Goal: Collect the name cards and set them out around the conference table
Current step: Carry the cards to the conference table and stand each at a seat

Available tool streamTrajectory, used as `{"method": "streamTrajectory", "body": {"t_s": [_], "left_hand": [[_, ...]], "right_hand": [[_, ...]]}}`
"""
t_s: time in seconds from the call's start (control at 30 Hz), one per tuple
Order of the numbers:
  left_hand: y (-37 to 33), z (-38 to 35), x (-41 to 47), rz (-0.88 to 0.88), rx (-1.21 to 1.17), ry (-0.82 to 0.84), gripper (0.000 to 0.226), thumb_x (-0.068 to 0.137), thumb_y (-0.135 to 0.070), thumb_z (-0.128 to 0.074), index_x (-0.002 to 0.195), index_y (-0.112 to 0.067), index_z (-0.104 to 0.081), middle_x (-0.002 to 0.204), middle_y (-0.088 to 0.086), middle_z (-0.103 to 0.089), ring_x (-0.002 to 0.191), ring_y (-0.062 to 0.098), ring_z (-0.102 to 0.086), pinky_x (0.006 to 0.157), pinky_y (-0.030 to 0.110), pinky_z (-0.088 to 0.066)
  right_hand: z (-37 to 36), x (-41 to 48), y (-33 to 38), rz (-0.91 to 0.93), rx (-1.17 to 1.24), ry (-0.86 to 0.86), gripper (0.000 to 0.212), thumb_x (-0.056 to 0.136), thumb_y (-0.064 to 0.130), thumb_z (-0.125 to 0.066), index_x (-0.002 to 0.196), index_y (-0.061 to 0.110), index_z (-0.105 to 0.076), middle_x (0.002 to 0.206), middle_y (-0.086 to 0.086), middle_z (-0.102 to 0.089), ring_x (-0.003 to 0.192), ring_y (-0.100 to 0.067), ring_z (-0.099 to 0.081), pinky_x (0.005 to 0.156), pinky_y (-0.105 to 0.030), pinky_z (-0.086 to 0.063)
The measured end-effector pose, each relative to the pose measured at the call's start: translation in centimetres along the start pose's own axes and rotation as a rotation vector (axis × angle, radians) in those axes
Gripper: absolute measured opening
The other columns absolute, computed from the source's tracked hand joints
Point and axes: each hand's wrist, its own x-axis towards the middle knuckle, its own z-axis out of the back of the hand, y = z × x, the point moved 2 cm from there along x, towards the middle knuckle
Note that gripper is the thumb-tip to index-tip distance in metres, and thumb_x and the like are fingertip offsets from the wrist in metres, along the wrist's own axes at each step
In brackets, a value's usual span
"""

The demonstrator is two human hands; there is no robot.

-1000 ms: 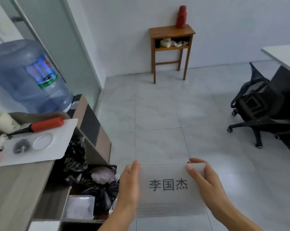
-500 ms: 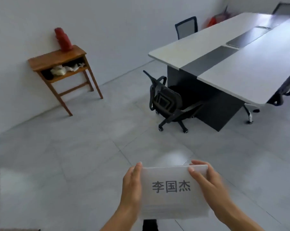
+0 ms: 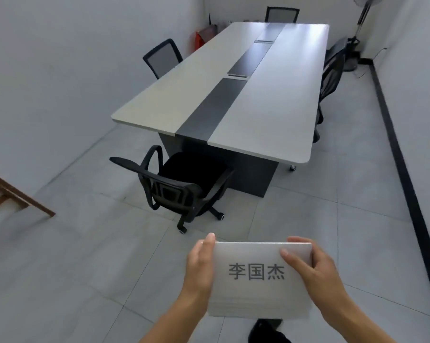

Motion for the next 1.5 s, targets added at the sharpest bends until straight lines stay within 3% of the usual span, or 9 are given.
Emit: {"method": "streamTrajectory", "body": {"t_s": [0.1,0.37,0.57,0.77,0.9,1.03,1.23,1.4,1.5], "left_hand": [[-2.2,-3.4,5.5,0.012,0.008,0.061,0.058,0.094,-0.051,-0.041,0.101,0.005,-0.055,0.088,0.028,-0.066,0.071,0.027,-0.064,0.069,0.044,-0.056],[-9.5,-11.8,18.2,0.018,0.019,0.084,0.051,0.096,-0.047,-0.039,0.098,-0.001,-0.060,0.084,0.014,-0.066,0.071,0.022,-0.064,0.069,0.038,-0.054],[-14.7,-15.8,26.0,-0.027,0.045,0.187,0.046,0.094,-0.047,-0.043,0.101,-0.004,-0.059,0.087,0.006,-0.065,0.071,0.012,-0.063,0.059,0.020,-0.052],[-19.1,-19.0,37.1,-0.075,0.128,0.333,0.059,0.061,-0.054,-0.068,0.106,-0.018,-0.058,0.100,0.005,-0.068,0.089,0.015,-0.068,0.071,0.024,-0.052],[-21.8,-20.7,45.1,-0.095,0.251,0.456,0.064,0.059,-0.055,-0.077,0.114,-0.034,-0.051,0.111,0.002,-0.067,0.099,0.016,-0.067,0.089,0.040,-0.056],[-24.3,-23.0,52.4,-0.195,0.366,0.532,0.060,0.058,-0.056,-0.081,0.108,-0.051,-0.047,0.120,-0.005,-0.060,0.111,0.016,-0.060,0.095,0.042,-0.052],[-26.3,-26.8,59.2,-0.252,0.428,0.526,0.058,0.064,-0.039,-0.082,0.110,-0.035,-0.047,0.113,-0.005,-0.056,0.102,0.018,-0.059,0.082,0.037,-0.057],[-25.1,-28.8,63.9,-0.222,0.484,0.482,0.055,0.067,-0.033,-0.084,0.110,-0.028,-0.050,0.113,-0.006,-0.055,0.102,0.015,-0.058,0.080,0.031,-0.055],[-24.6,-29.5,65.1,-0.189,0.488,0.470,0.054,0.065,-0.032,-0.086,0.108,-0.029,-0.054,0.112,-0.004,-0.059,0.100,0.016,-0.061,0.082,0.033,-0.057]], "right_hand": [[1.6,5.8,1.0,-0.006,0.026,-0.043,0.025,0.083,0.023,-0.071,0.107,0.025,-0.062,0.091,-0.010,-0.071,0.068,-0.018,-0.073,0.053,-0.026,-0.055],[5.7,21.4,6.4,-0.017,0.034,-0.037,0.024,0.084,0.020,-0.071,0.106,0.023,-0.062,0.091,-0.014,-0.071,0.069,-0.021,-0.074,0.052,-0.025,-0.056],[7.4,31.0,10.4,-0.015,0.032,-0.058,0.023,0.083,0.022,-0.073,0.104,0.024,-0.063,0.090,-0.012,-0.072,0.070,-0.020,-0.073,0.054,-0.025,-0.056],[7.5,40.8,13.0,-0.032,0.040,-0.140,0.025,0.081,0.028,-0.075,0.103,0.024,-0.065,0.090,-0.011,-0.072,0.070,-0.018,-0.073,0.055,-0.027,-0.055],[6.9,47.6,15.3,-0.061,0.073,-0.246,0.035,0.080,0.049,-0.066,0.101,0.021,-0.068,0.095,-0.008,-0.072,0.079,-0.020,-0.069,0.063,-0.029,-0.050],[6.7,54.3,16.8,-0.075,0.120,-0.360,0.037,0.094,0.043,-0.050,0.099,0.013,-0.069,0.105,-0.001,-0.070,0.089,-0.014,-0.064,0.068,-0.026,-0.046],[7.2,63.1,15.6,-0.124,0.088,-0.483,0.047,0.097,0.048,-0.042,0.092,0.012,-0.072,0.109,0.000,-0.069,0.110,-0.021,-0.057,0.090,-0.036,-0.042],[7.6,68.6,13.9,-0.155,0.101,-0.470,0.036,0.087,0.038,-0.052,0.079,0.008,-0.071,0.101,0.001,-0.073,0.109,-0.024,-0.062,0.092,-0.040,-0.046],[8.0,70.0,13.0,-0.158,0.077,-0.424,0.031,0.078,0.031,-0.052,0.077,0.007,-0.072,0.100,0.001,-0.074,0.104,-0.023,-0.063,0.077,-0.030,-0.046]]}}
